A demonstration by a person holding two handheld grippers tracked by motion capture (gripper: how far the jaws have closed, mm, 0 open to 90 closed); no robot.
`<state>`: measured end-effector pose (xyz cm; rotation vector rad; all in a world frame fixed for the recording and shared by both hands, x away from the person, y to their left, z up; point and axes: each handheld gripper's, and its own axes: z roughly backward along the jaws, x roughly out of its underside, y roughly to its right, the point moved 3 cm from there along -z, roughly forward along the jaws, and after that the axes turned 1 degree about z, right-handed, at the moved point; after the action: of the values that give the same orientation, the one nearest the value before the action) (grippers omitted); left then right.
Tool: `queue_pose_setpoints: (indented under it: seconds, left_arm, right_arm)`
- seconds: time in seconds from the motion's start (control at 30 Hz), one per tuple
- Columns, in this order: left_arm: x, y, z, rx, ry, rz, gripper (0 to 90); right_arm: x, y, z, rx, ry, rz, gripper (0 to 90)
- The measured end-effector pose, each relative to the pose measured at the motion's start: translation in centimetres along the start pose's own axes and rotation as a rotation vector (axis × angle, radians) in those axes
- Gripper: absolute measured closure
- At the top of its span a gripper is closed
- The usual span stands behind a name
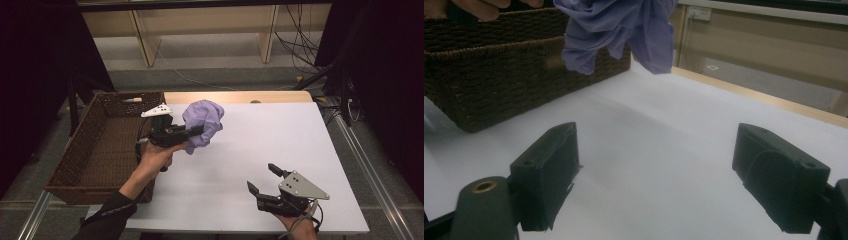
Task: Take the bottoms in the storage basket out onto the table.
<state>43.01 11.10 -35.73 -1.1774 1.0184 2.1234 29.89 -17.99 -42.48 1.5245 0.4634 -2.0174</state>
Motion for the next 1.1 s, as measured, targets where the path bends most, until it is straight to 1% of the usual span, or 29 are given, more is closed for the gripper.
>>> queue_pose_setpoints:
  seconds: [0.1,0.17,0.27,0.33,0.37,0.53,0.57,0.77,0.8,0.97,1.1]
  left_arm:
    - [0.2,0.0,-0.3,0.008,-0.007,0.002,80.1]
    - [0.3,0.1,-0.5,0.013,-0.006,0.012,80.1]
    - [0.6,0.2,-0.8,0.014,-0.018,0.005,80.1]
    - [0.7,0.2,-1.1,0.02,-0.018,0.01,80.0]
    - [0.9,0.2,-1.2,0.022,-0.027,0.005,80.0]
    - [1.4,0.3,-1.9,0.03,-0.041,0.014,80.0]
    - [1.5,0.3,-2.1,0.031,-0.045,0.011,80.0]
    - [2.2,0.3,-2.9,0.032,-0.061,0.013,79.8]
    - [2.3,0.4,-3.0,0.032,-0.062,0.018,79.7]
    - [2.8,0.3,-3.6,0.027,-0.081,0.021,79.7]
    - [3.2,0.3,-4.0,0.023,-0.087,0.025,79.6]
  right_arm:
    - [0.0,0.0,0.0,0.0,0.0,0.0,19.6]
    - [0.0,0.0,0.0,0.0,0.0,0.0,19.6]
    - [0.0,0.0,0.0,0.0,0.0,0.0,19.6]
    - [0.0,0.0,0.0,0.0,-0.001,0.0,19.6]
    - [0.0,0.0,0.0,0.0,0.0,0.001,19.6]
    - [0.0,0.0,0.0,-0.001,0.0,0.001,19.6]
    - [0.0,0.0,0.1,-0.001,0.0,0.0,19.6]
    - [0.0,0.0,0.1,0.0,0.0,0.0,19.6]
    - [0.0,0.0,0.1,0.0,0.0,0.001,19.6]
    - [0.0,0.0,0.1,-0.001,-0.001,0.001,19.6]
    - [0.0,0.0,0.1,0.0,-0.001,0.0,19.6]
